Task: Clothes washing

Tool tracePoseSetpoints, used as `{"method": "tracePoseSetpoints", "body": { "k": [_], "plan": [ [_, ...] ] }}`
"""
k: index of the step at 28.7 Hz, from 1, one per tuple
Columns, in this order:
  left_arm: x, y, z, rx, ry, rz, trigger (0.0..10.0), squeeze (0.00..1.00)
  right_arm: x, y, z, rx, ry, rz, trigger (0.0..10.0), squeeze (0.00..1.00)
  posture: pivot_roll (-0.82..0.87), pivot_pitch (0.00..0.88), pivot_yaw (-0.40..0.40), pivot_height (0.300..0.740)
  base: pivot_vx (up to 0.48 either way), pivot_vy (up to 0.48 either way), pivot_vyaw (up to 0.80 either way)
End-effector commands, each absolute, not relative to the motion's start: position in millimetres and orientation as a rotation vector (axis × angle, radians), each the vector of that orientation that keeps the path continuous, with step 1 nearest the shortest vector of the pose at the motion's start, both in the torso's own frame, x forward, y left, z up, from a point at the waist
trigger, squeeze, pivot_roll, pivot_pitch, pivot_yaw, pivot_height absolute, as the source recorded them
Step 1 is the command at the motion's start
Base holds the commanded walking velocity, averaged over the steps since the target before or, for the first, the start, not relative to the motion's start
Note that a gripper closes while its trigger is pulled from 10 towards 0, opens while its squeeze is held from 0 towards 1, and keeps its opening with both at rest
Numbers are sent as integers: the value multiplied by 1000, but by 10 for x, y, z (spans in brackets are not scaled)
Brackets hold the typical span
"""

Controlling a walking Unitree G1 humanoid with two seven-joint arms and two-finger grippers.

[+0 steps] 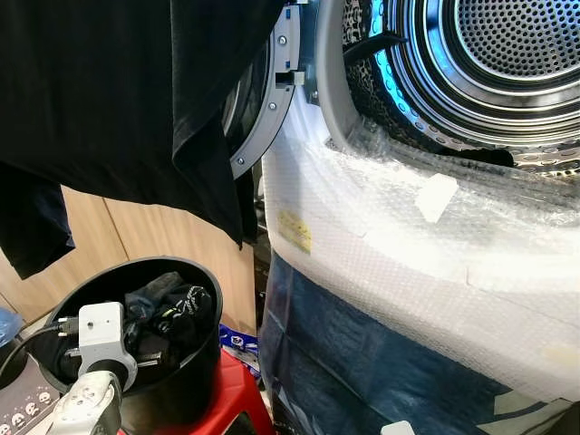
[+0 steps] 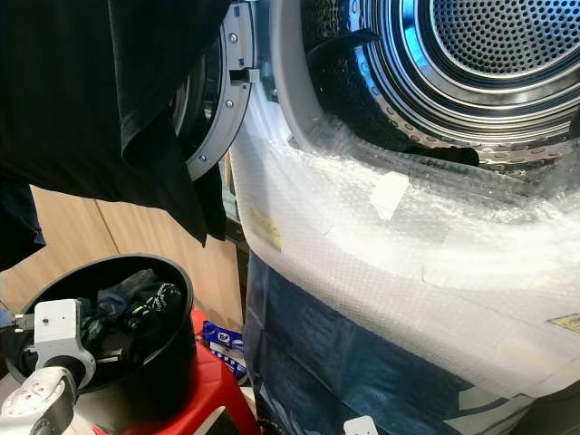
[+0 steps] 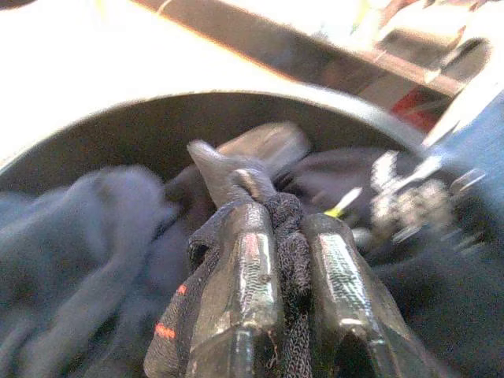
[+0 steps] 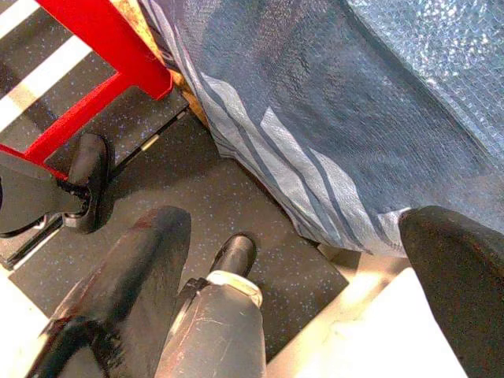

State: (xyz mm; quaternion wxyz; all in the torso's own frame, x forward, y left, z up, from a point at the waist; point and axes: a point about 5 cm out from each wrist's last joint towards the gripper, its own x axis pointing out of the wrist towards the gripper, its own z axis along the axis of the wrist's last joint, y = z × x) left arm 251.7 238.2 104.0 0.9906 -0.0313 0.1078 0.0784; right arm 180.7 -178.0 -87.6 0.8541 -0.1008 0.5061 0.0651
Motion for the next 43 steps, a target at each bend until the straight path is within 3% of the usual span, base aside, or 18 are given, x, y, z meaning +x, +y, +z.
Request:
{"method": "tracePoseSetpoints", "body": {
  "k": [1,8,17,24,28,38,39,43],
  "plan": [
    [2529,2316,1138,-78,189,96,0,0,1806,-1795,-875,-214,1064,132,10000,0,152,0,-19,740,0,0,0],
    [2588,2165,1409,-85,119,-54,0,0,1793,-1791,-881,-214,1066,136,10000,0,148,0,-17,740,0,0,0],
    [2572,1661,1687,-79,95,-476,0,0,1785,-1756,-888,-209,1064,145,10000,0,143,0,-8,740,0,0,0],
    [2521,1274,1504,-117,212,-734,0,0,1793,-1715,-887,-216,1054,166,10000,0,123,0,7,740,0,0,0],
    [2440,1182,1312,-126,298,-792,0,0,1882,-1693,-841,-216,1005,182,10000,0,110,0,11,740,0,0,0],
    [2355,1352,1085,-90,408,-751,0,0,2105,-1694,-700,-265,890,314,10000,0,112,0,2,740,0,0,0],
    [2337,1405,1039,-91,428,-731,0,0,2154,-1673,-651,-312,855,450,10000,1000,112,0,3,740,0,0,0],
    [2278,1404,995,-104,448,-750,0,0,2247,-1690,-523,-295,808,687,10000,1000,116,0,-2,740,0,0,0]
  ]
}}
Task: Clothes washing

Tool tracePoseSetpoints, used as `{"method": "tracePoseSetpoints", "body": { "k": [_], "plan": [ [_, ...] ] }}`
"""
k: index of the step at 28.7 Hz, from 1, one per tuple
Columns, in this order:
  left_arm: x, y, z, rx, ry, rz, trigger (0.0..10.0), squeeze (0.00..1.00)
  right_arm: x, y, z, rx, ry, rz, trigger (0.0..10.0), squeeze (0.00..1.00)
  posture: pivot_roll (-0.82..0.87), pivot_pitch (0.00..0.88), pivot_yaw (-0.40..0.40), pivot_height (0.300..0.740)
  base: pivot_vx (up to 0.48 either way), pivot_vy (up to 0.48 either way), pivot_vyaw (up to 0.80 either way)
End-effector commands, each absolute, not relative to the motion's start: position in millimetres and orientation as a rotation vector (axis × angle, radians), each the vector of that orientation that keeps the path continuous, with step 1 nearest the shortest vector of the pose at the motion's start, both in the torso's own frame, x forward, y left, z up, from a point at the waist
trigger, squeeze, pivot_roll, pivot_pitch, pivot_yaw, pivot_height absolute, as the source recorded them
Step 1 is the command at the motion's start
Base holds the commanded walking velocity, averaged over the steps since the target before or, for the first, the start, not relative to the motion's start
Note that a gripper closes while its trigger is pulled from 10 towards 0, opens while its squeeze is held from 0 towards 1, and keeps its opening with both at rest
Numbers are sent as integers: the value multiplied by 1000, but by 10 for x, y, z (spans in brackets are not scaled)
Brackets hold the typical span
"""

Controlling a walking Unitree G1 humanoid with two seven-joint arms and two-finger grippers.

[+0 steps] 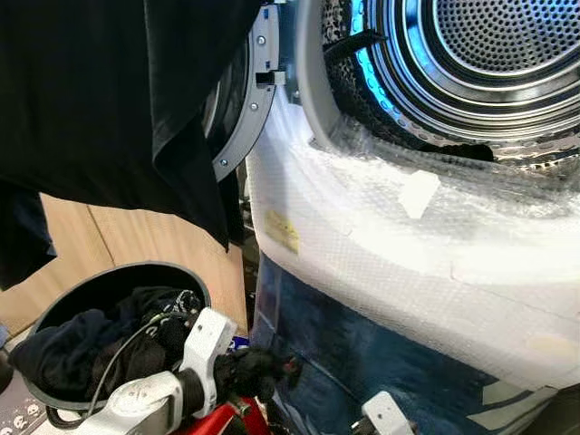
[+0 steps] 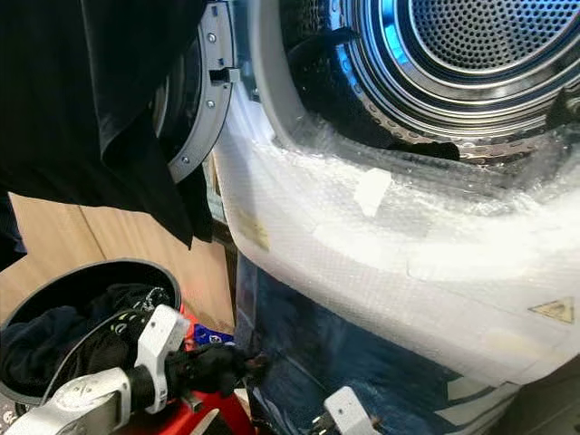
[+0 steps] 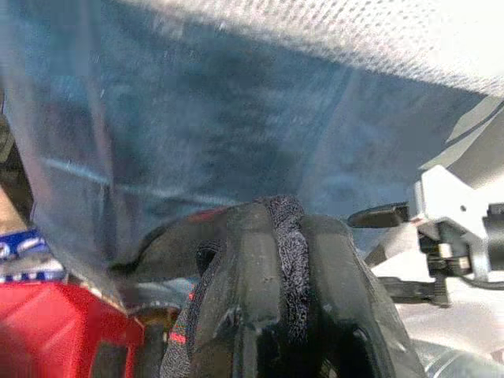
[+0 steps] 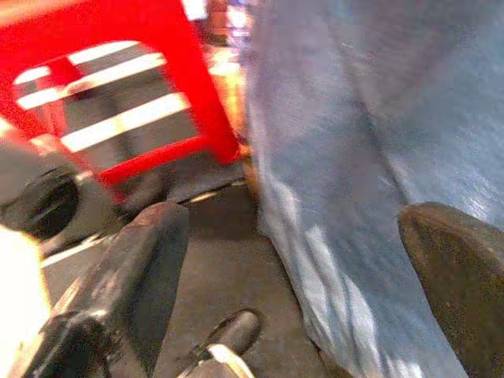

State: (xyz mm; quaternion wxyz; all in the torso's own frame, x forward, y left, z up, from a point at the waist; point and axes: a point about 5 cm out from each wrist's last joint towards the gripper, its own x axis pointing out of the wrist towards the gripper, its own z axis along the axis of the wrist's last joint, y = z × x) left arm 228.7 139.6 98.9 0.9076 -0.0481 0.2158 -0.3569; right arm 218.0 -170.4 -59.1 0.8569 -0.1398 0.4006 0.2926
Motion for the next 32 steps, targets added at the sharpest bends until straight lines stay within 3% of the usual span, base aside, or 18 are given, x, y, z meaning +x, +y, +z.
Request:
{"method": "tracePoseSetpoints", "body": {
  "k": [1,5,13,14,19,25,32],
  "plan": [
    [2273,1405,988,-111,450,-748,0,0,2261,-1684,-499,-282,800,726,10000,1000,116,0,-2,740,0,0,0],
    [2245,1413,937,-117,466,-743,0,0,2277,-1668,-386,-270,778,981,10000,1000,113,0,1,740,0,0,0],
    [2234,1347,937,-126,469,-783,0,0,2456,-1449,-181,-200,677,1150,10000,1000,105,0,11,740,0,0,0],
    [2236,1312,939,-131,468,-798,0,0,2453,-1355,-168,-204,666,1201,10000,0,105,0,11,740,0,0,0],
    [2214,1253,930,-141,470,-830,0,0,2523,-1134,-109,-139,595,1192,10000,0,105,0,17,740,0,0,0],
    [2211,1230,933,-144,468,-834,0,0,2433,-977,-86,-54,590,1339,10000,0,110,0,16,740,0,0,0],
    [2210,1192,929,-154,464,-839,0,0,2519,-886,-84,-83,548,1198,10000,0,111,0,10,740,0,0,0]
  ]
}}
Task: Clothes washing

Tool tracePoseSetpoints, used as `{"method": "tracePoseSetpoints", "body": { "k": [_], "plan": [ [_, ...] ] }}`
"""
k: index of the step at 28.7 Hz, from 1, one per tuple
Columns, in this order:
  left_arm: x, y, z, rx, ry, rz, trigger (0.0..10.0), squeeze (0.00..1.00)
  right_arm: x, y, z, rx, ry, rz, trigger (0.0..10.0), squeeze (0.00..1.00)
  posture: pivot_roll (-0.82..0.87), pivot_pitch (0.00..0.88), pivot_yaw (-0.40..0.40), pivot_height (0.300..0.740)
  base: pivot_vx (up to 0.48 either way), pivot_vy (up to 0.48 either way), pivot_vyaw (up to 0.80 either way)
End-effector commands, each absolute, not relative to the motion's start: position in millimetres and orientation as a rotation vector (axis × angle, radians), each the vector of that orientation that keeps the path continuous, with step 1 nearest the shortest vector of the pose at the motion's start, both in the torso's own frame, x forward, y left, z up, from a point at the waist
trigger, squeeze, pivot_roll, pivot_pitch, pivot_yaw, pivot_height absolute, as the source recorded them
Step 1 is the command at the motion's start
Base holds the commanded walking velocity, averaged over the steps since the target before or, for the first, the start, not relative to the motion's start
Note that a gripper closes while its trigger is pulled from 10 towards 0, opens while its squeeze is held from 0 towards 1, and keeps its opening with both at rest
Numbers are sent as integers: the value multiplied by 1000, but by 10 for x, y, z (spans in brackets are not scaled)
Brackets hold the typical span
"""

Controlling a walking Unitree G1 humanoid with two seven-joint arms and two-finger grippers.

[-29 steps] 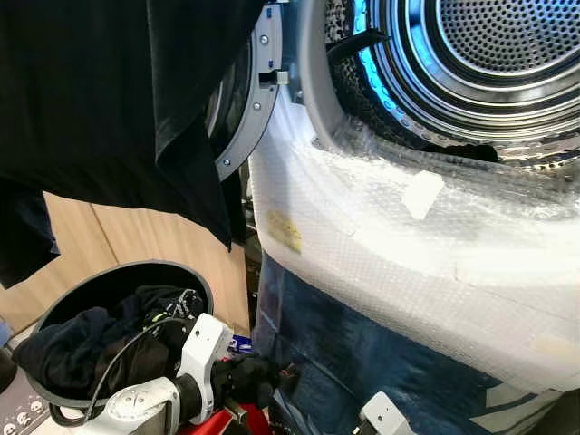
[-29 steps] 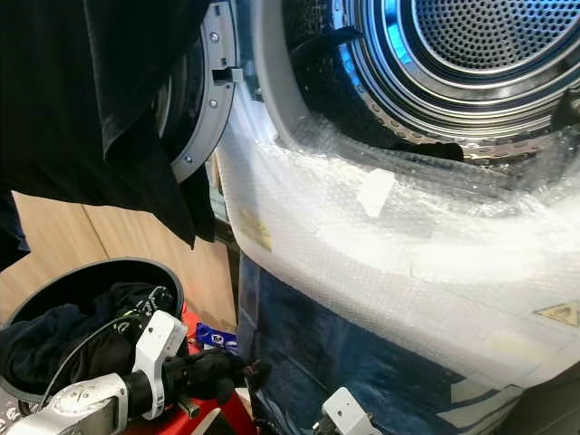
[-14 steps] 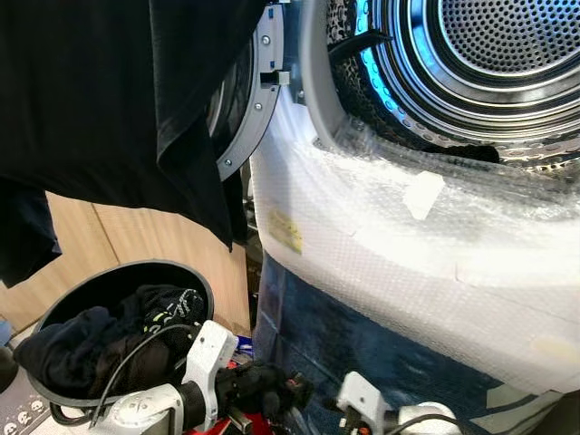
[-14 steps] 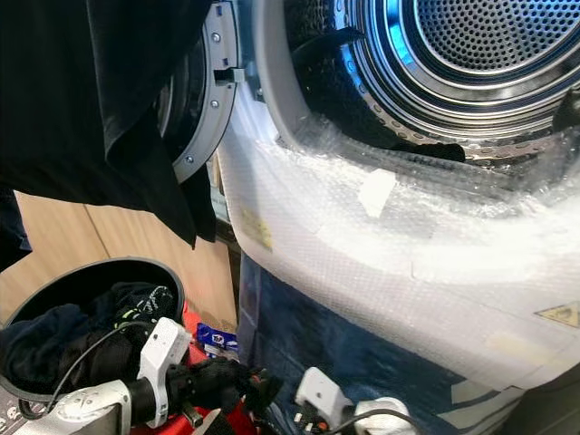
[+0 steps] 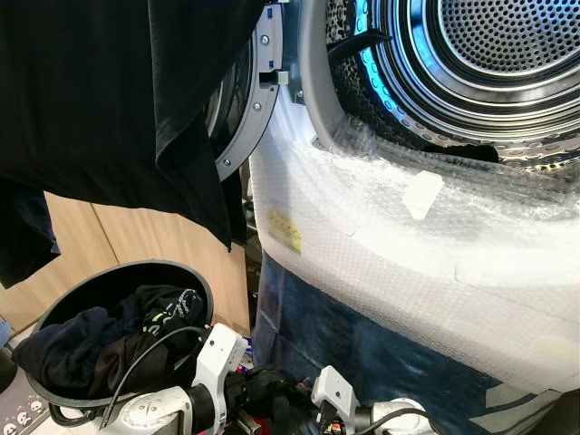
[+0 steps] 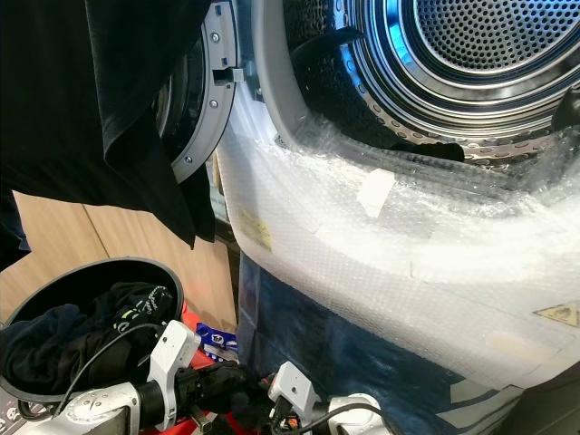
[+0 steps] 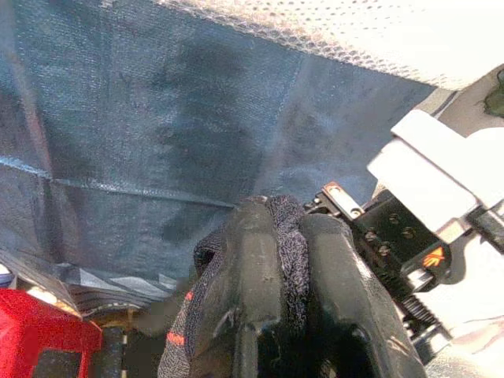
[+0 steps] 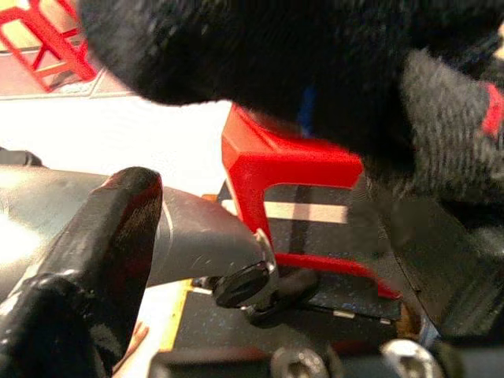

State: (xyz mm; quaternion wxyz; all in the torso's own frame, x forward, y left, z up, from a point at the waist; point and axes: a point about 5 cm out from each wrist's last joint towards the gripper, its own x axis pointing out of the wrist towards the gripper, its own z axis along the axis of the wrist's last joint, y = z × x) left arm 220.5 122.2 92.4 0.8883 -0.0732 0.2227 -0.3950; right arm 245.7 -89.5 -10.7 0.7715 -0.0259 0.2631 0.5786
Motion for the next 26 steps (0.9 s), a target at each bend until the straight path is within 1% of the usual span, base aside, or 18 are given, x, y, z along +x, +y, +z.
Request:
{"method": "tracePoseSetpoints", "body": {
  "k": [1,4,10,15,18,19,21,22,23,26],
  "plan": [
    [2208,1189,932,-156,463,-841,0,0,2537,-889,-89,-97,549,1166,10000,0,111,0,10,740,0,0,0],
    [2205,1190,928,-155,465,-840,0,0,2595,-947,-113,-145,567,1057,10000,0,112,0,10,740,0,0,0],
    [2203,1211,918,-147,471,-832,0,0,2586,-1067,-133,-165,576,1036,10000,0,115,0,9,740,0,0,0],
    [2206,1201,924,-148,470,-835,0,0,2604,-1097,-128,-163,569,1004,10000,0,111,0,12,740,0,0,0],
    [2205,1172,932,-148,469,-845,0,0,2706,-1208,-106,-185,537,828,10000,0,115,0,15,740,0,0,0],
    [2205,1172,932,-148,469,-845,0,0,2706,-1208,-106,-185,537,828,10000,0,115,0,15,740,0,0,0],
    [2205,1174,934,-145,470,-848,0,0,2745,-1275,-98,-185,529,750,10000,0,115,0,15,740,0,0,0],
    [2205,1174,934,-145,470,-848,0,0,2745,-1275,-98,-185,529,750,10000,0,115,0,15,740,0,0,0],
    [2204,1176,937,-144,470,-849,0,0,2770,-1332,-96,-206,530,694,10000,0,114,0,17,740,0,0,0],
    [2203,1176,939,-143,469,-850,0,0,2785,-1370,-95,-221,530,657,10000,0,114,0,17,740,0,0,0]
  ]
}}
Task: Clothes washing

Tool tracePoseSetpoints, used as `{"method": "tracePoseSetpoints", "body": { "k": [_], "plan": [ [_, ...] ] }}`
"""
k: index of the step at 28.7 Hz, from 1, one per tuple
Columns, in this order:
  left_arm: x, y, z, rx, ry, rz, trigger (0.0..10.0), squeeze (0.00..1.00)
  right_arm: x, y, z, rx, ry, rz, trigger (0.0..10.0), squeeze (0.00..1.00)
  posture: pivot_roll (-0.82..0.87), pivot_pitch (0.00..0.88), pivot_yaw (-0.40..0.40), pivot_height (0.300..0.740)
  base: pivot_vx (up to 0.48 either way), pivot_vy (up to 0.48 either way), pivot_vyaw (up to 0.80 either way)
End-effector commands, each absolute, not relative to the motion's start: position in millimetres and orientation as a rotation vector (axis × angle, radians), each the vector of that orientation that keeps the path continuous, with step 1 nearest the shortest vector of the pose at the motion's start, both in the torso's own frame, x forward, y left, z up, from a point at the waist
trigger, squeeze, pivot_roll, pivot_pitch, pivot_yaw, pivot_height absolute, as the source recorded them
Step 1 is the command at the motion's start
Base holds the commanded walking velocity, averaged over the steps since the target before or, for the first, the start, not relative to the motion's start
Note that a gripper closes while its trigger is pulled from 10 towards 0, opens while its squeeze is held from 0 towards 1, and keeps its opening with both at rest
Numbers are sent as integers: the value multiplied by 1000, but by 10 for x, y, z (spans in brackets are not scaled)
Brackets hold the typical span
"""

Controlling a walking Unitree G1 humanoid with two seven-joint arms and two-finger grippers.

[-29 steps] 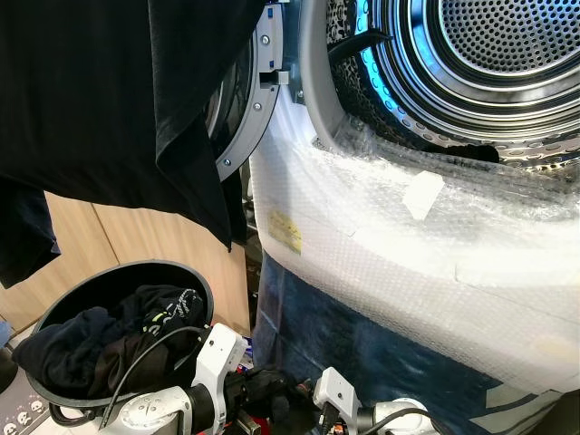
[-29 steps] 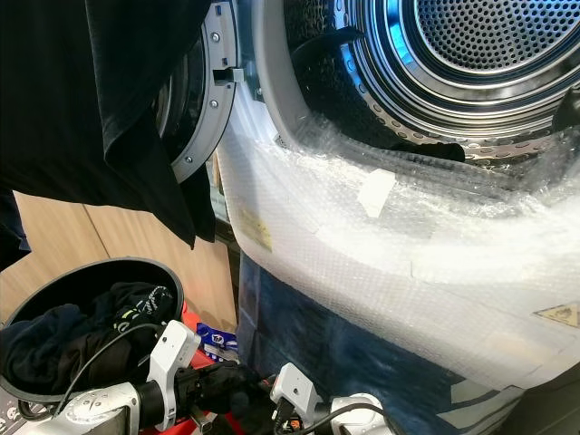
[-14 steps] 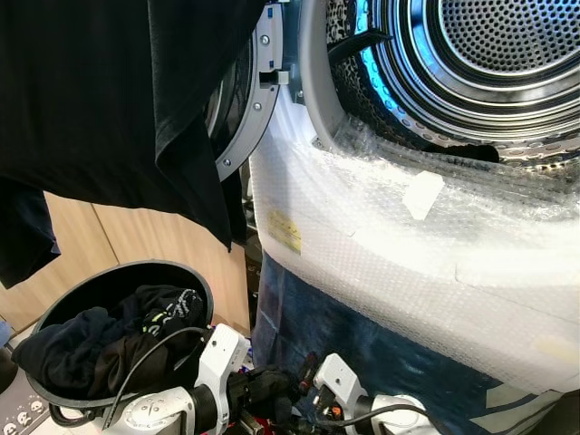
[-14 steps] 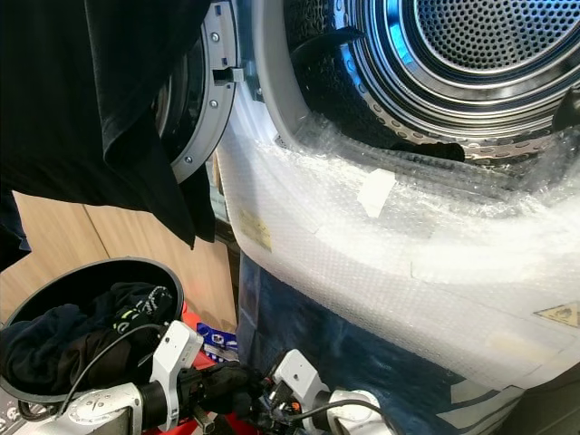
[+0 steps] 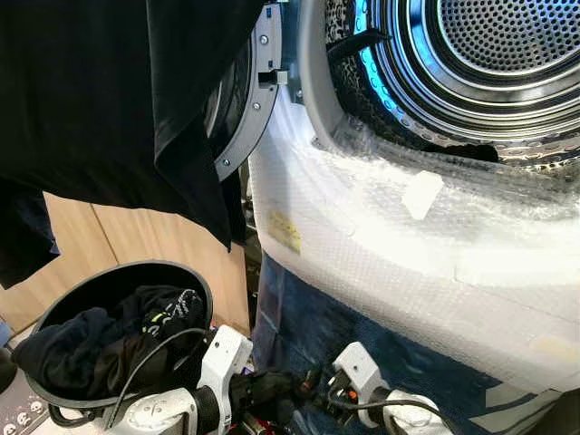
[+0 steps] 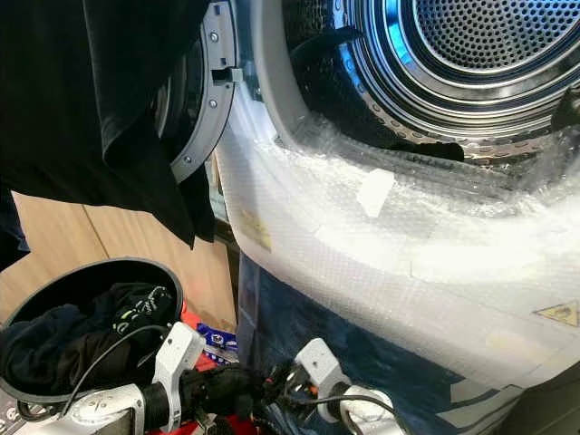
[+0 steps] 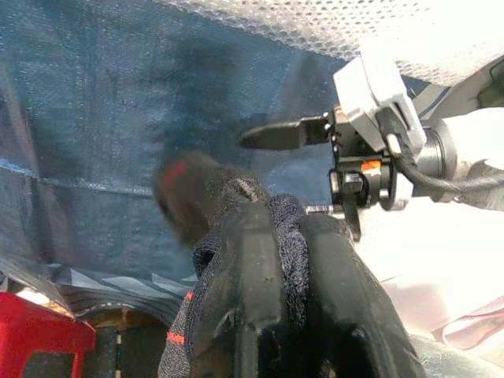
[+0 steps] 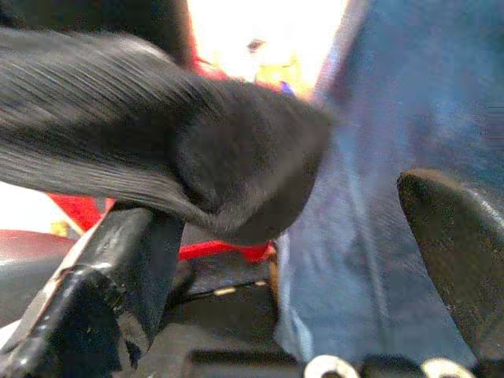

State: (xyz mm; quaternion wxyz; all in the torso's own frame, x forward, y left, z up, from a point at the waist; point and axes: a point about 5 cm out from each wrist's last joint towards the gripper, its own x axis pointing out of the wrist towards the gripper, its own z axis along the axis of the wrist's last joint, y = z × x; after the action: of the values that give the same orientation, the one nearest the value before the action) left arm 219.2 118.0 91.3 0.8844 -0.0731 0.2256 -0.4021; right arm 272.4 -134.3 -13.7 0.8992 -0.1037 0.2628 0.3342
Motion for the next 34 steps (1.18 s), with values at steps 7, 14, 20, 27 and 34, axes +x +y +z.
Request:
{"method": "tracePoseSetpoints", "body": {
  "k": [7,14,20,27,34],
  "plan": [
    [2203,1181,944,-144,470,-846,0,0,2721,-1411,-135,-96,564,678,10000,0,116,0,17,740,0,0,0],
    [2209,1188,941,-142,470,-842,0,0,2517,-1245,-184,14,596,968,10000,0,114,0,16,740,0,0,0],
    [2225,1184,947,-144,467,-845,0,0,2416,-1146,-183,91,632,1144,10000,0,113,0,18,740,0,0,0],
    [2236,1175,953,-144,464,-846,0,0,2482,-1027,-111,101,573,1156,10000,0,114,0,19,740,0,0,0],
    [2255,1189,972,-141,459,-844,0,0,2555,-927,-80,98,546,1093,10000,0,118,0,22,740,0,0,0]
  ]
}}
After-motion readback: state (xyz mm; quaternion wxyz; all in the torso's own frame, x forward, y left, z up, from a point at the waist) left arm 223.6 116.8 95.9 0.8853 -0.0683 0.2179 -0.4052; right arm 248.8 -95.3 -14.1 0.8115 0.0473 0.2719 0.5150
